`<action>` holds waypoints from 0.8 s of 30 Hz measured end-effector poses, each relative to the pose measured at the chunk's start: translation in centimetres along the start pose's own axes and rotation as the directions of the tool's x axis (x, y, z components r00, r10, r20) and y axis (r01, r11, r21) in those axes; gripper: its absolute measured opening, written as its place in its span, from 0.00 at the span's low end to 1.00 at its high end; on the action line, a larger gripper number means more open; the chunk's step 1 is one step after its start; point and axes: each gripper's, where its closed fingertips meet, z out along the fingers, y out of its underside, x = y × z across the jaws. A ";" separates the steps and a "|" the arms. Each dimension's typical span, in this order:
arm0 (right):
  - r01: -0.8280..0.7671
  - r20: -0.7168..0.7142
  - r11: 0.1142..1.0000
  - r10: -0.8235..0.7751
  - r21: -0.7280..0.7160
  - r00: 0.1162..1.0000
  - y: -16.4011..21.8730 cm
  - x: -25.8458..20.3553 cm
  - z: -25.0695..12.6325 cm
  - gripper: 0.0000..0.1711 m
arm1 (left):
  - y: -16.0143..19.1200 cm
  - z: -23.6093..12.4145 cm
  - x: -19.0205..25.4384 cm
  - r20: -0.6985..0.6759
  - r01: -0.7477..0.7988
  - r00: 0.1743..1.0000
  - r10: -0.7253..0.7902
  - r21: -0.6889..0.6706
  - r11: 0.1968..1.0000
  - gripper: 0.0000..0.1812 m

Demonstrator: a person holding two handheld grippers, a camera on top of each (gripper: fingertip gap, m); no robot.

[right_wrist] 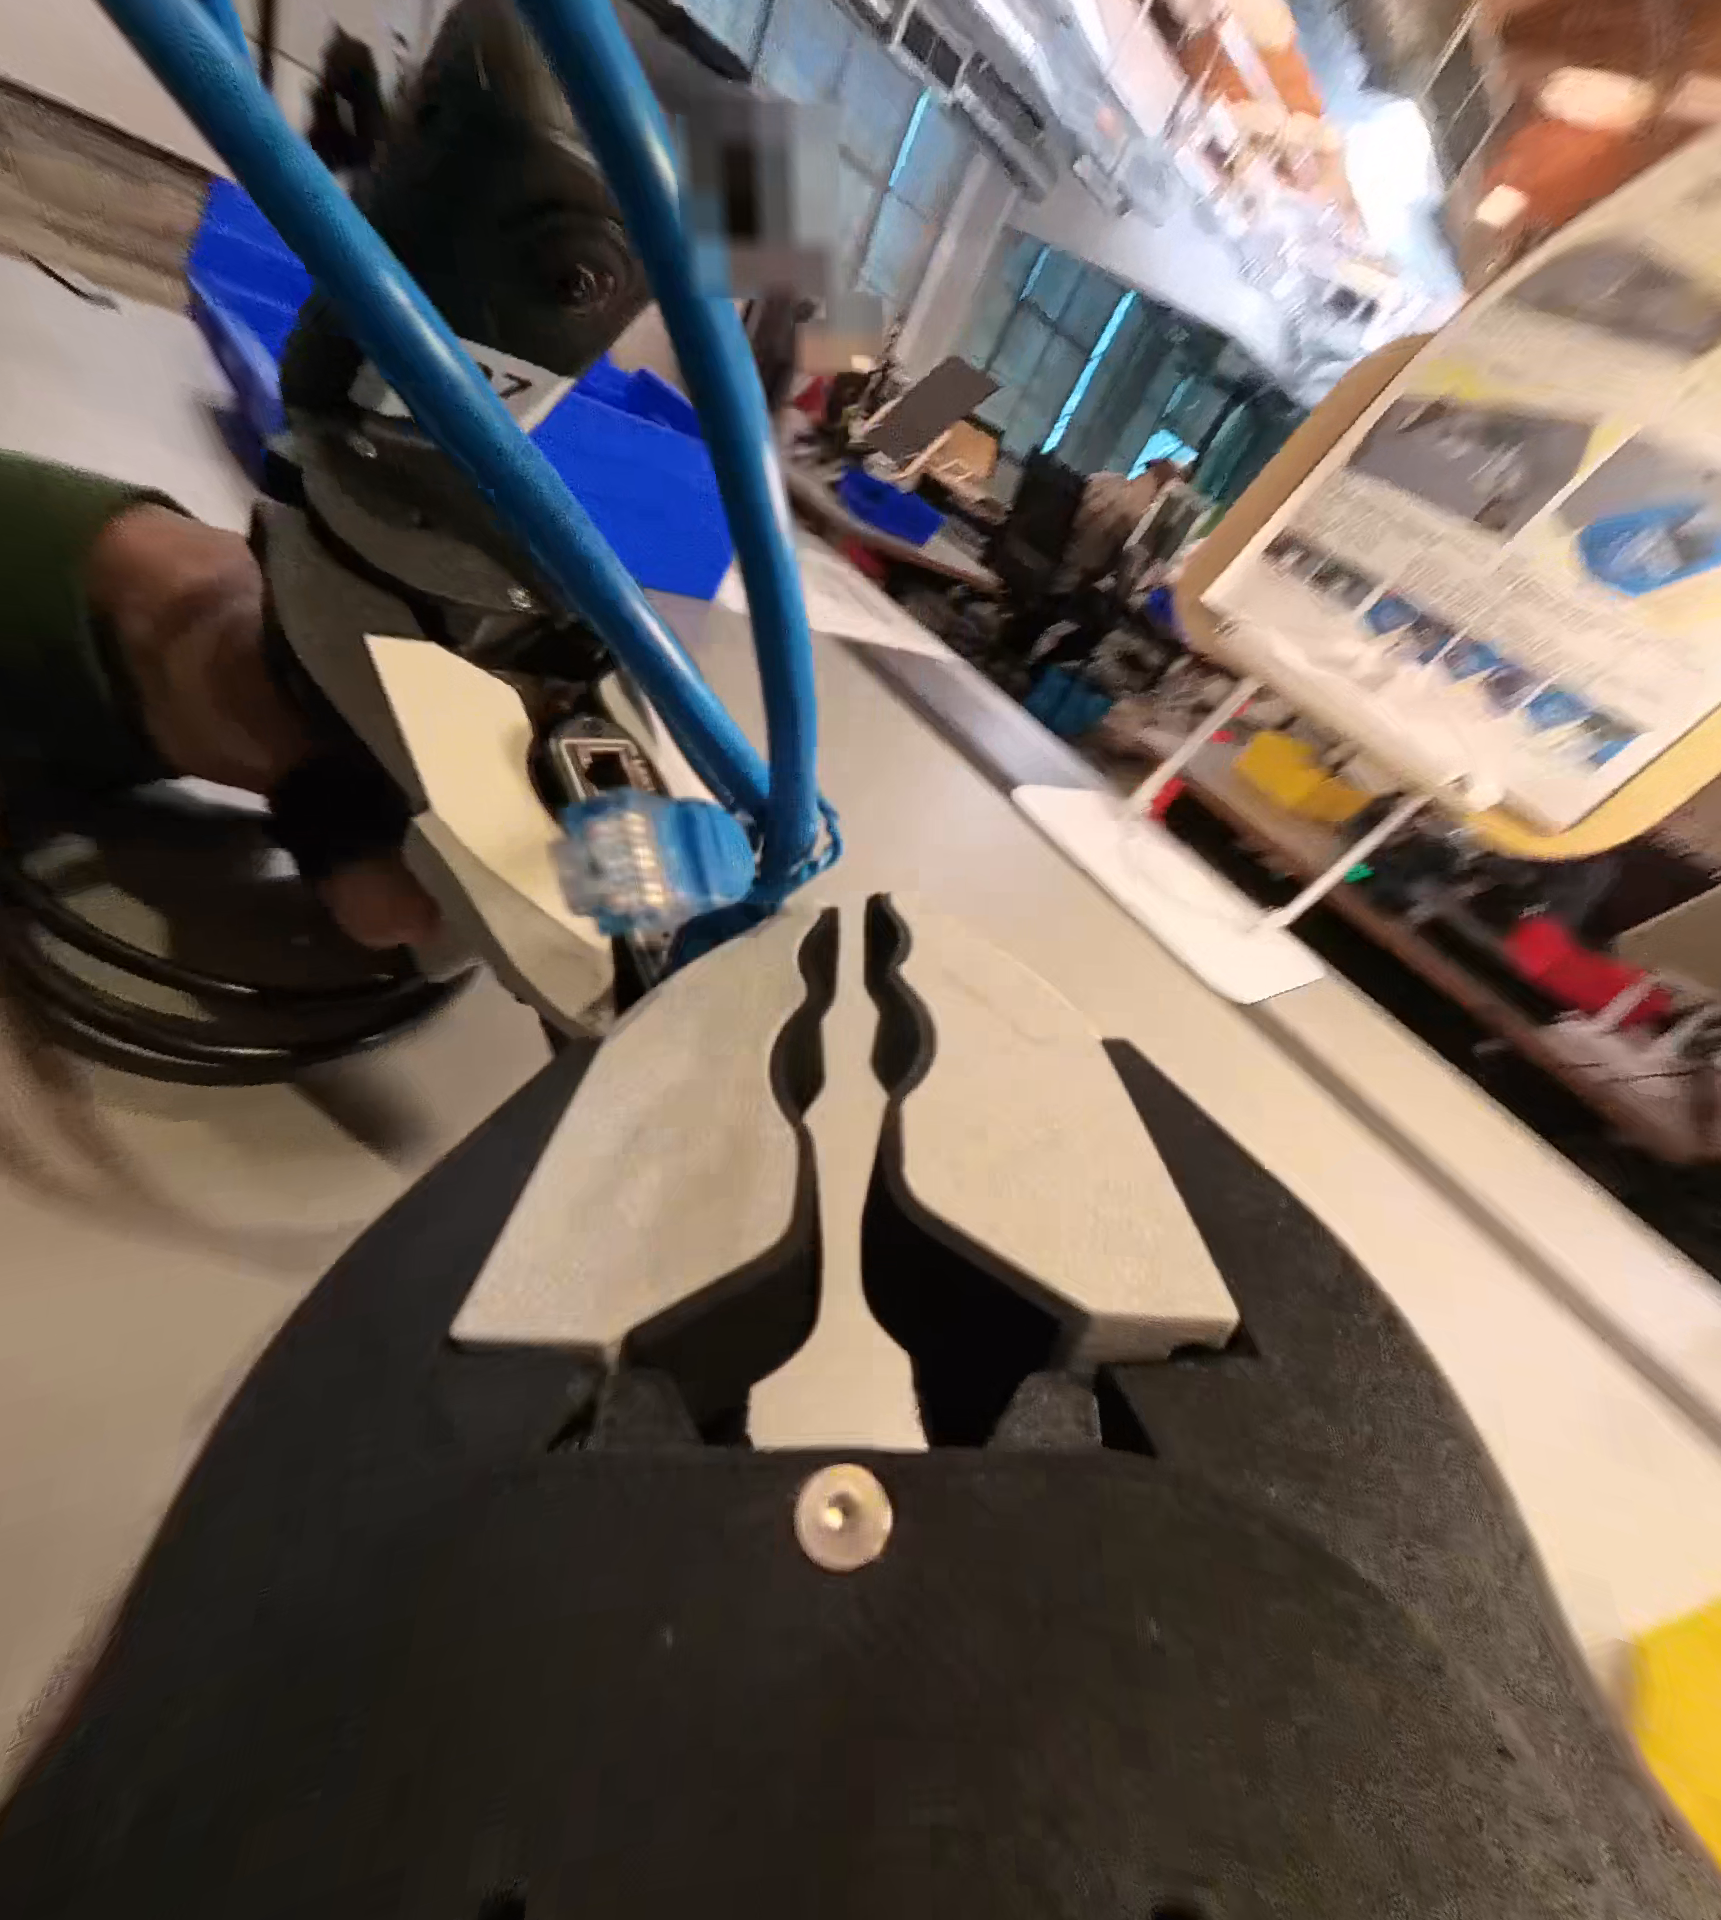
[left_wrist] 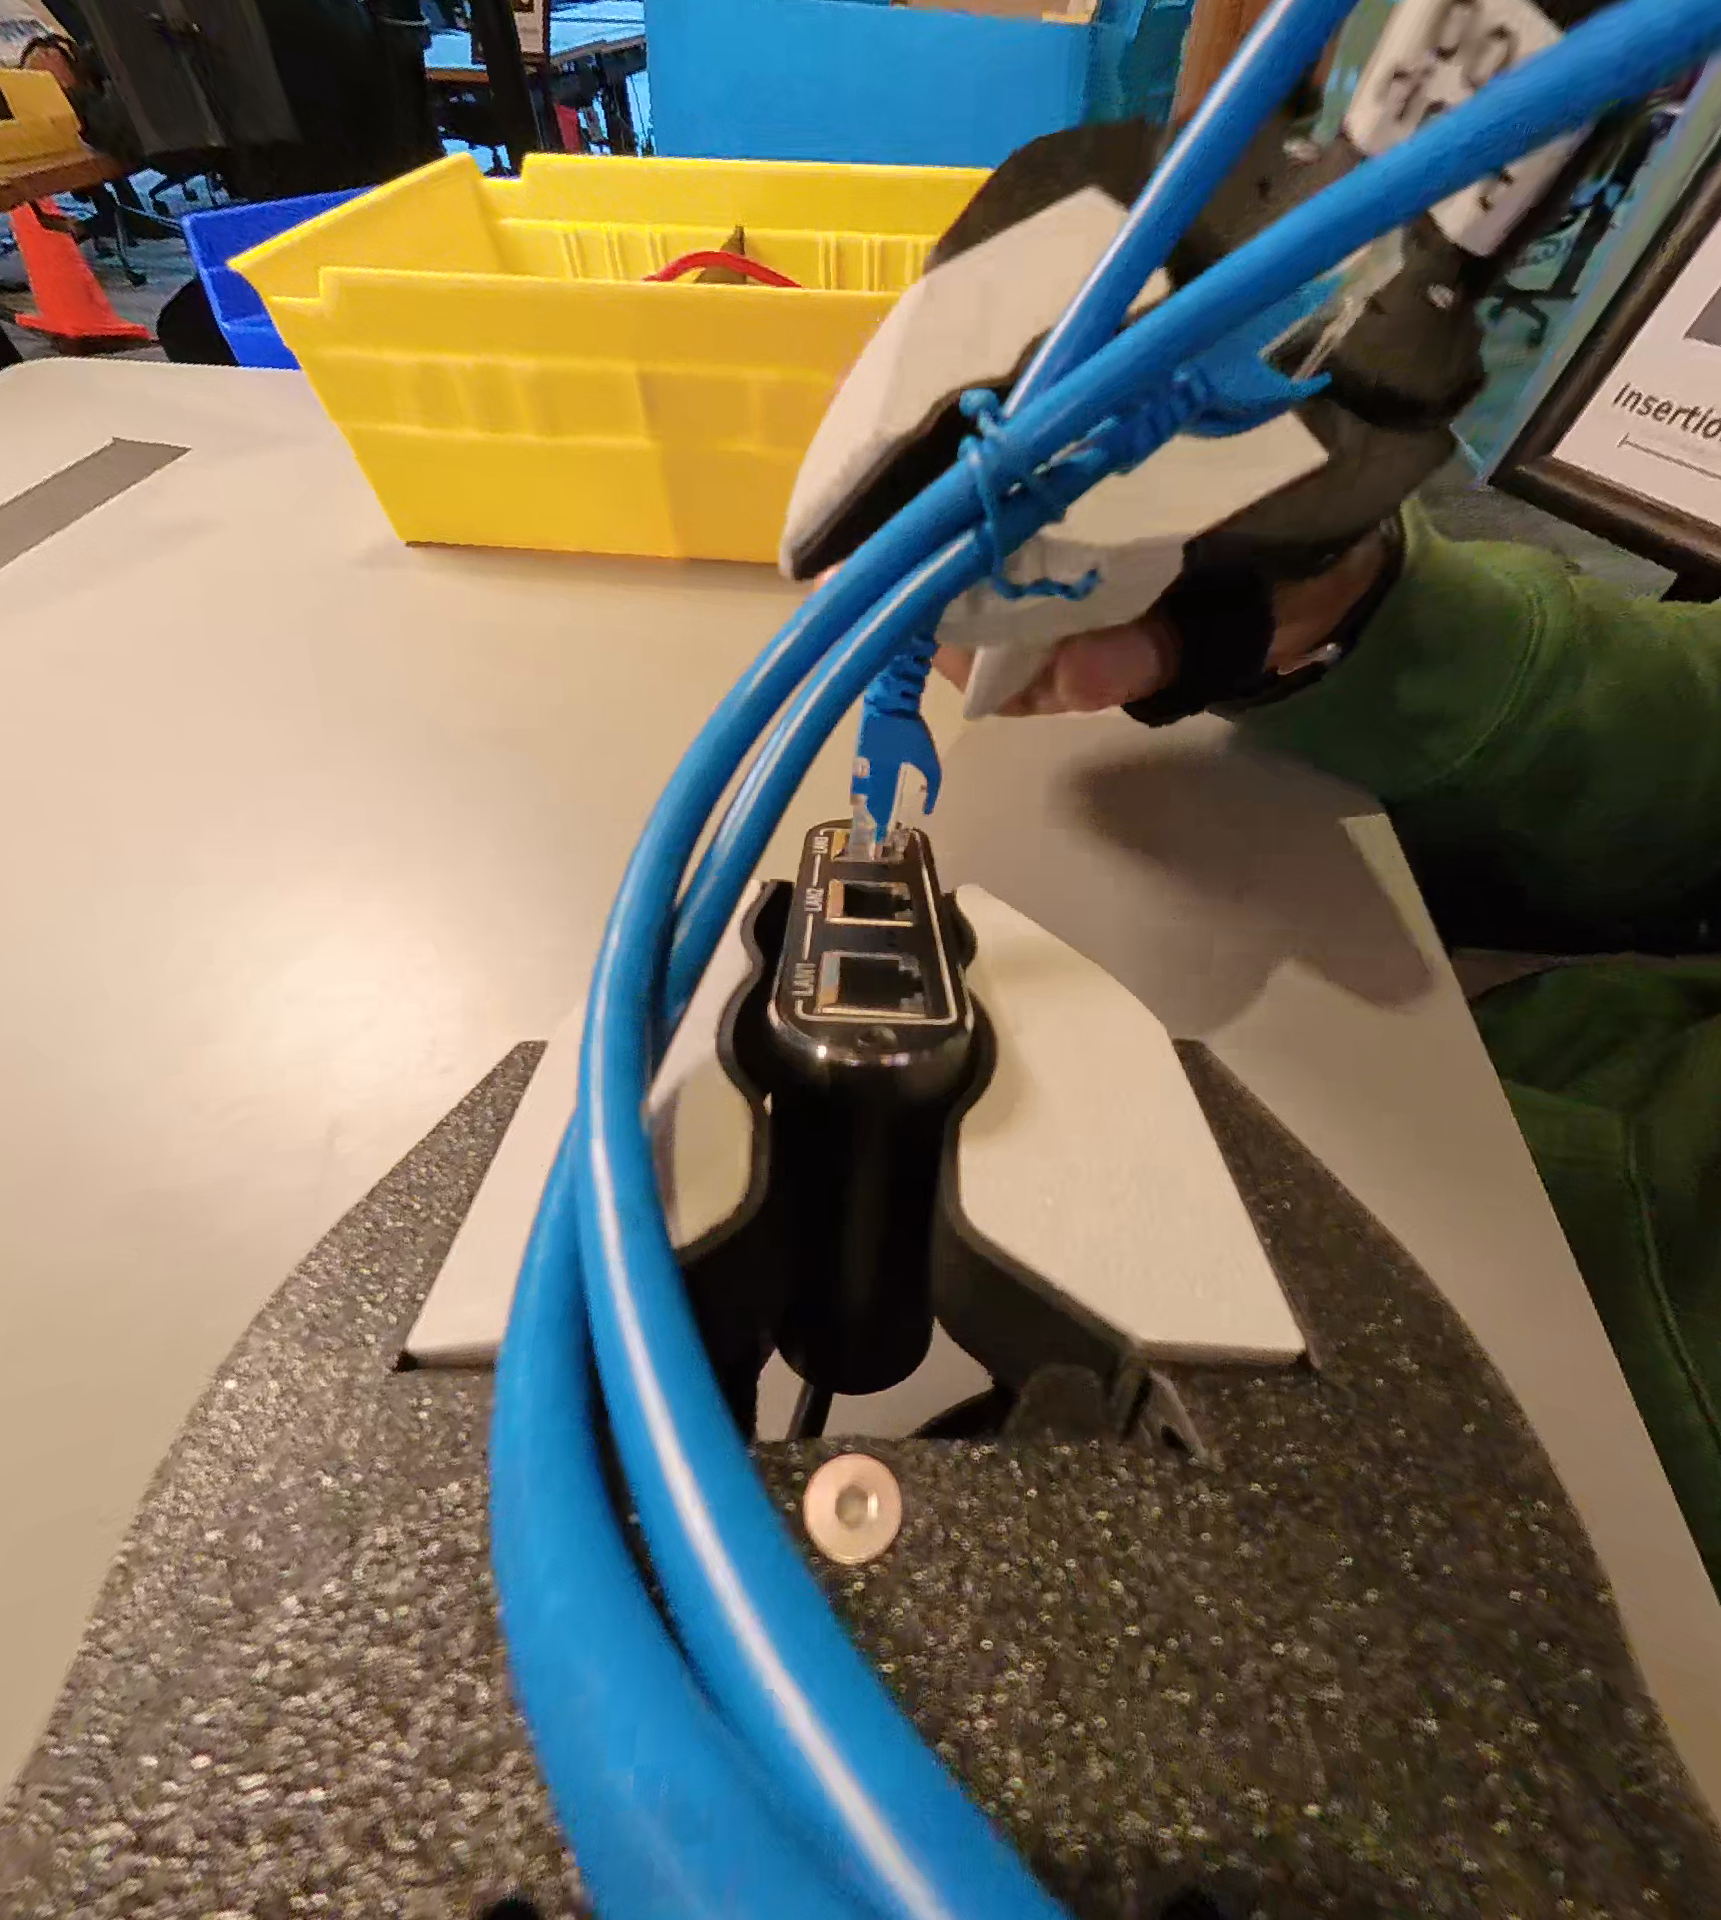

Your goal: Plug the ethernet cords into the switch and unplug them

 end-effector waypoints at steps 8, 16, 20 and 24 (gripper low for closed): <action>-0.215 0.167 0.977 0.212 -0.003 0.963 0.2 -0.4 -0.8 0.19 | -0.2 -0.2 0.4 -0.056 0.027 0.998 -0.026 0.014 1.000 0.16; -0.191 0.249 0.980 0.199 -0.054 0.948 0.6 -2.9 0.3 0.16 | 0.2 0.0 0.9 -0.075 0.002 0.997 -0.003 -0.015 1.000 0.16; -0.156 0.218 0.988 0.152 0.002 0.964 -0.2 -2.6 0.1 0.09 | 0.5 0.2 1.0 -0.079 -0.006 0.997 0.004 -0.037 0.999 0.16; -0.226 0.160 0.969 0.209 0.101 0.965 -1.6 -0.2 -1.3 0.05 | 0.7 0.4 1.0 -0.065 -0.022 0.998 0.018 -0.054 0.998 0.16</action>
